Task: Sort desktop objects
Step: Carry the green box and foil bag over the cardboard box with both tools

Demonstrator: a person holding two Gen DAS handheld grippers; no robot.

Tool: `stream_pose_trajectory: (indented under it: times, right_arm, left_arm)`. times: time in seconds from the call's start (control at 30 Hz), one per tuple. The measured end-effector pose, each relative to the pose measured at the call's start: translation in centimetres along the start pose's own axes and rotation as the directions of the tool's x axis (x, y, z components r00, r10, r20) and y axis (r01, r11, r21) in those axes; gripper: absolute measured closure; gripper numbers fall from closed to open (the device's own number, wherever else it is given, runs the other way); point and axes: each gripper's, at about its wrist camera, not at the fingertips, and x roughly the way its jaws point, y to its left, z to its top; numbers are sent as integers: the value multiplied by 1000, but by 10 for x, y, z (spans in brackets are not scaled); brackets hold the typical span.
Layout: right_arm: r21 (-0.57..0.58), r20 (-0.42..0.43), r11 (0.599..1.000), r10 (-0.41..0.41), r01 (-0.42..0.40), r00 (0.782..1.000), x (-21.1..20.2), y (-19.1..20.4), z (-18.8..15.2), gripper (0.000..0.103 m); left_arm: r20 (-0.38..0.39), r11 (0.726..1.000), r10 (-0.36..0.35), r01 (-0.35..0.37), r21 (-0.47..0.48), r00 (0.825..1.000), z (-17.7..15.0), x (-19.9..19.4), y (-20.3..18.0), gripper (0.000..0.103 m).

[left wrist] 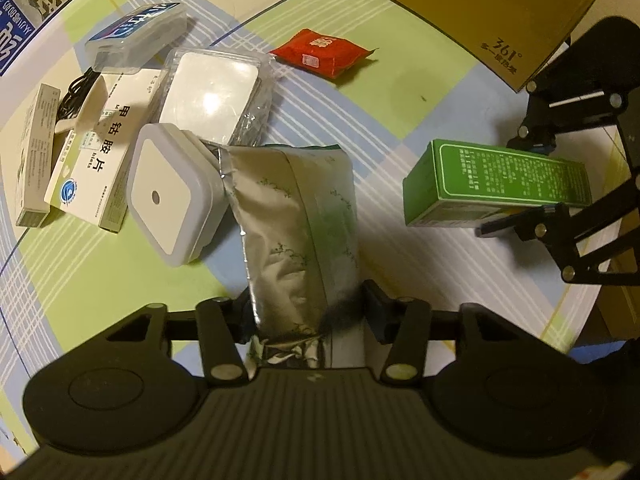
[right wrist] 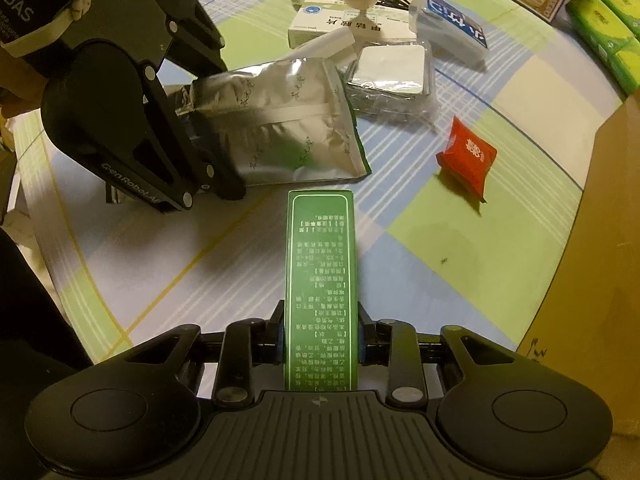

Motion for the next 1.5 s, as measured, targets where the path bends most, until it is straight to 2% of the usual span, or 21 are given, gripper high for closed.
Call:
stream_pose_trajectory:
  times: [0.17,0.5,0.67,0.8,0.93,1.03,1.23,1.37,1.5]
  right_arm:
    - [29,34,1000,-4,3,999,-11,3,-3,75]
    - [105,105,994,-23,12,994,-46,5,-14,76]
    - [151,169,988,-40,14,985,-79,2,-18,76]
    - [197,236,980,-70,23,969,-116,-7,-17,76]
    - [265,306,964,-121,38,944,-162,-26,-18,76]
    - [316,341,945,-195,83,919,-197,-46,-21,76]
    - [436,348,887,-322,152,880,-236,-99,-39,76]
    - [503,319,847,-368,173,873,-240,-139,-55,76]
    - [563,291,808,-390,173,874,-232,-169,-73,76]
  left_arm:
    - [-14,1000,0,0,-19,1000,-1,-5,-2,67]
    - [0,999,13,-13,-43,1000,-2,-37,-17,68]
    - [10,999,29,-29,-34,1000,5,-62,-30,68]
    - [25,998,44,-43,-45,999,18,-86,-39,68]
    - [60,998,52,-49,-46,997,45,-115,-55,68]
    - [100,998,45,-40,-52,994,72,-139,-68,68]
    - [176,998,11,1,-70,984,139,-165,-104,68]
    - [217,998,-3,18,-66,976,184,-161,-117,68]
    - [246,992,-47,74,-105,968,219,-143,-112,68]
